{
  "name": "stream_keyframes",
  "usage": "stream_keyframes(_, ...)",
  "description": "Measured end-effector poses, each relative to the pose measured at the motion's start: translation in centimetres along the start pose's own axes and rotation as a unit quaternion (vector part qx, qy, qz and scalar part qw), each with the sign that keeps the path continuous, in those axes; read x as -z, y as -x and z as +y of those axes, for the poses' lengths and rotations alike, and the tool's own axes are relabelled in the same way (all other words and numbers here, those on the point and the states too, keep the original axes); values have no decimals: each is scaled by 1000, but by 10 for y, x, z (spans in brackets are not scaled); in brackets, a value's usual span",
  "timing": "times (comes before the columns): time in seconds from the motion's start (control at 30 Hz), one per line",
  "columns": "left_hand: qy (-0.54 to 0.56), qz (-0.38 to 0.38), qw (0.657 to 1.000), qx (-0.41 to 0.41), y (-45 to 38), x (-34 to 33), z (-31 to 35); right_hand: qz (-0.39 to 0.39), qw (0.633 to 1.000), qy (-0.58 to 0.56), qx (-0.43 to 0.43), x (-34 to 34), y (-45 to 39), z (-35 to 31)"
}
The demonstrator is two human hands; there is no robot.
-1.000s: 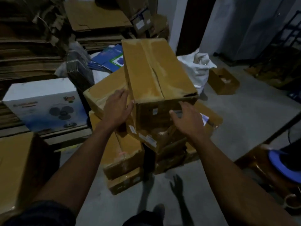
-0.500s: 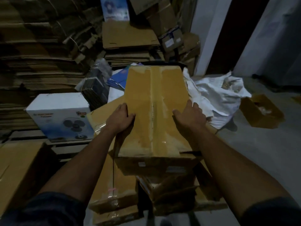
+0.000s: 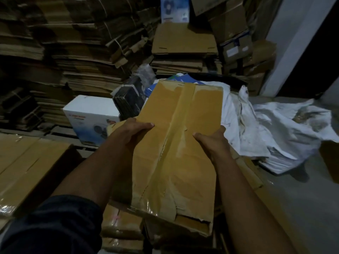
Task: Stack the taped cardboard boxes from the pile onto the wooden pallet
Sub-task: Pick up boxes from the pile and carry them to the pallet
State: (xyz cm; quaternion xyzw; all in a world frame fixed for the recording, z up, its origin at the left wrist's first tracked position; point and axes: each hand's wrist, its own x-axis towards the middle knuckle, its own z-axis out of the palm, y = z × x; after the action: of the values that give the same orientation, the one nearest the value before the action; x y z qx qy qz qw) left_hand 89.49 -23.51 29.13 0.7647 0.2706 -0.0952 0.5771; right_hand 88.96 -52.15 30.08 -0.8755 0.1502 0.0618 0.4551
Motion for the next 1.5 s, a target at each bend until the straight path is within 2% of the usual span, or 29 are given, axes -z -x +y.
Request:
stream_keyframes(0.37, 30, 56, 997, -43, 54, -16, 13, -31, 999, 20, 21, 16, 11, -1)
stream_keyframes(0.73, 100, 228, 968, -32, 149, 52, -63, -121, 978, 50, 165, -8, 74, -45)
stream_keyframes(1.0, 194, 404, 894, -6, 237, 107, -135, -223, 930, 75, 283, -80, 145, -80)
stream_keyframes(1.23, 110, 534, 831, 108, 315, 154, -236, -328, 890, 72, 309, -179, 239, -69)
stream_keyframes(1.33, 79, 556, 811, 163, 348, 176, -276, -356, 880, 75, 305, -223, 288, -58)
stream_keyframes(1.5, 64, 570, 797, 190, 402, 240, -360, -384, 859, 108, 320, -299, 381, -55)
